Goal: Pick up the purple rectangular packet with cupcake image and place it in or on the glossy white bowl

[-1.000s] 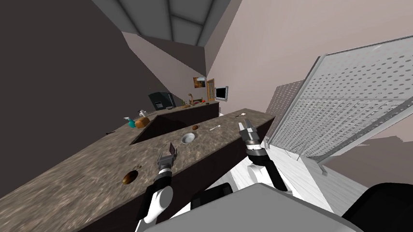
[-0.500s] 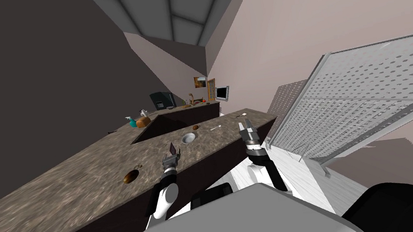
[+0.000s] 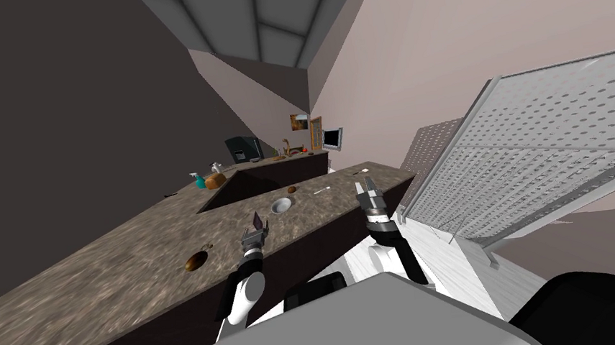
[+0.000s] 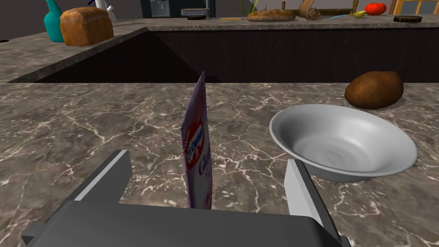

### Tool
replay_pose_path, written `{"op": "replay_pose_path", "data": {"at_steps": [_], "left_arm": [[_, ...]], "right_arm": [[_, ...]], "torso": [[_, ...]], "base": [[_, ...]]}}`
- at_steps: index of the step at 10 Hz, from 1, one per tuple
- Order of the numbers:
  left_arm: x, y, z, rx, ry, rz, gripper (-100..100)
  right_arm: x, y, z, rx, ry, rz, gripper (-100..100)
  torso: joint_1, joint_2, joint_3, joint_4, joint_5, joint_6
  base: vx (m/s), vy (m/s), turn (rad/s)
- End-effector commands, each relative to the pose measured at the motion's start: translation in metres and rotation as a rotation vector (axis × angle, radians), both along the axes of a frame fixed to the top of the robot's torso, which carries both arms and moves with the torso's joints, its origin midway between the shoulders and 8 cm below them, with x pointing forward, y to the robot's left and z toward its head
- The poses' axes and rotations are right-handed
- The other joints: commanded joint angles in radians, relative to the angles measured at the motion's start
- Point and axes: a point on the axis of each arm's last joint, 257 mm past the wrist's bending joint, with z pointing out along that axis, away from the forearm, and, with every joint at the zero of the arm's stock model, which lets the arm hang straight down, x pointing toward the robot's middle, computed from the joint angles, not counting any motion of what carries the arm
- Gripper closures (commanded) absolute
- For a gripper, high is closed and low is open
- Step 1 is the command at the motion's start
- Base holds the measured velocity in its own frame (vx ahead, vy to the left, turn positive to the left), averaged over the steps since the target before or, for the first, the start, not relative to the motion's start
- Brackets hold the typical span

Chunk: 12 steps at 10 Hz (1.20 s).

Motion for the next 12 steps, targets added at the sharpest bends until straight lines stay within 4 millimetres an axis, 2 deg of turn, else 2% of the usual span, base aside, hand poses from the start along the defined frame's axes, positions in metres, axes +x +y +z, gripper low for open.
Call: {"op": "replay_pose_path", "data": {"at_steps": [1,5,6,7,8,9,12], "left_arm": [[0.0,0.0,0.0,0.0,0.0,0.0,100],[0.0,0.0,0.0,-0.002,-0.001,0.001,100],[0.0,0.0,0.0,-0.002,-0.001,0.001,0],[0.0,0.0,0.0,-0.002,-0.001,0.001,100],[0.0,0.0,0.0,-0.002,-0.001,0.001,0],[0.0,0.009,0.003,0.027,-0.002,-0.004,100],[-0.001,0.034,0.013,0.097,-0.01,-0.005,100]], "right_arm": [[0.0,0.0,0.0,0.0,0.0,0.0,0],[0.0,0.0,0.0,0.0,0.0,0.0,0],[0.0,0.0,0.0,0.0,0.0,0.0,0],[0.0,0.0,0.0,0.0,0.0,0.0,0],[0.0,0.0,0.0,0.0,0.0,0.0,0],[0.0,0.0,0.0,0.0,0.0,0.0,0],[0.0,0.0,0.0,0.0,0.0,0.0,0]], "torso": [[0.0,0.0,0.0,0.0,0.0,0.0],[0.0,0.0,0.0,0.0,0.0,0.0],[0.0,0.0,0.0,0.0,0.0,0.0],[0.0,0.0,0.0,0.0,0.0,0.0],[0.0,0.0,0.0,0.0,0.0,0.0],[0.0,0.0,0.0,0.0,0.0,0.0],[-0.002,0.002,0.001,0.0,-0.001,0.0]], "base": [[0.0,0.0,0.0],[0.0,0.0,0.003],[0.0,0.0,0.0],[0.0,0.0,0.0],[0.0,0.0,0.0],[-0.004,-0.014,-0.003],[-0.019,-0.045,0.004]]}}
